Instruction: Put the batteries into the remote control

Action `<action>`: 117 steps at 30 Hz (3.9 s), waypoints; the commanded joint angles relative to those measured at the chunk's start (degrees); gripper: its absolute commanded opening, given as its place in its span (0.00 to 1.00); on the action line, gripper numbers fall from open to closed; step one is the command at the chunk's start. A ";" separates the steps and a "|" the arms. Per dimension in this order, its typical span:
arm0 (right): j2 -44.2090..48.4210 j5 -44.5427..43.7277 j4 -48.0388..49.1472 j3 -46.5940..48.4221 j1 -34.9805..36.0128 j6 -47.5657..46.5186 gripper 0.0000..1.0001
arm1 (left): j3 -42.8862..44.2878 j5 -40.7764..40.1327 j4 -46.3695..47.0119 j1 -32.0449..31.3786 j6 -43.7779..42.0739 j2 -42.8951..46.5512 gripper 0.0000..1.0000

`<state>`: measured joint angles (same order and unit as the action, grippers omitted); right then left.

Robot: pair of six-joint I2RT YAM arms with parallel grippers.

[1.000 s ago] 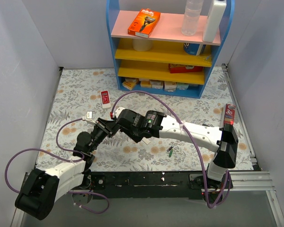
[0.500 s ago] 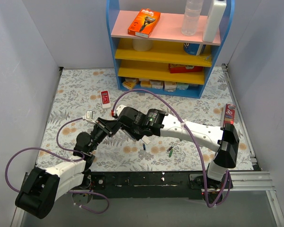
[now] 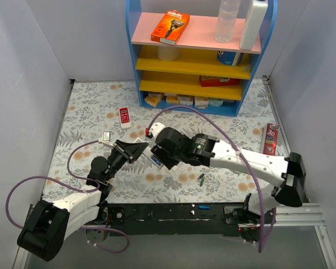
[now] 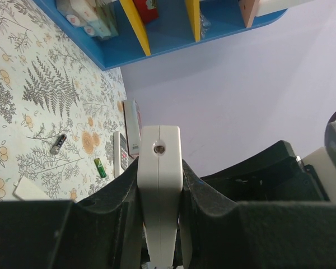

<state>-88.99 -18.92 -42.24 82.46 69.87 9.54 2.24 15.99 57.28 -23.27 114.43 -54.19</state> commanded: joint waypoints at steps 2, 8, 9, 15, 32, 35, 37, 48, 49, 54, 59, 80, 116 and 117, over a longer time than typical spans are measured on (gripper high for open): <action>12.34 0.54 5.85 -10.80 -3.06 4.16 0.60 | -10.24 -2.45 -6.11 -0.02 -0.17 4.61 0.00; 19.73 6.08 2.35 -25.05 -5.35 8.30 0.60 | -9.19 -2.98 -11.74 -0.02 -1.93 9.19 0.00; 20.69 7.04 2.08 -28.46 -5.44 8.48 0.60 | -8.84 -3.07 -12.18 -0.02 -2.45 10.33 0.00; 22.81 14.25 -1.26 -37.01 -5.35 8.04 0.55 | -7.69 -1.66 -15.18 0.06 -3.78 12.79 0.00; 17.36 23.49 -1.53 -43.52 1.68 6.10 0.47 | -2.94 -6.58 -33.18 0.06 -7.64 27.12 0.00; 15.96 23.66 -1.01 -43.61 2.55 6.02 0.43 | -3.03 -7.20 -34.51 0.06 -7.82 28.26 0.00; 14.90 22.97 -0.57 -43.61 3.08 5.93 0.41 | -2.86 -7.37 -34.69 0.06 -7.82 28.09 0.00; 8.75 21.47 1.37 -43.26 6.51 6.81 0.37 | -3.38 -6.67 -32.76 0.06 -7.29 26.33 0.00; 8.40 21.47 1.54 -43.26 6.77 6.81 0.35 | -3.47 -6.67 -32.41 0.06 -7.21 26.33 0.00; 6.73 20.33 1.28 -42.73 8.27 7.33 0.29 | -3.73 -6.32 -31.61 0.06 -7.12 25.19 0.00; 8.12 19.18 -0.82 -40.36 8.97 7.60 0.13 | -4.79 -5.27 -28.37 0.06 -6.50 23.88 0.00; 0.32 7.14 -19.99 -2.49 7.66 1.19 0.01 | -10.24 -0.61 -1.74 -0.73 -1.49 2.35 0.00; -21.49 8.46 -31.24 31.63 -1.49 -4.71 0.06 | -12.70 -5.53 13.73 -4.59 3.86 -10.13 0.00; -21.57 8.46 -31.15 31.54 -1.57 -4.62 0.07 | -12.79 -5.53 14.70 -4.59 4.13 -10.40 0.00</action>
<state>-110.26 -11.60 -73.25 111.68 68.58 5.58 2.24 11.46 65.76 -27.29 114.28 -63.57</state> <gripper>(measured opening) 0.080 0.230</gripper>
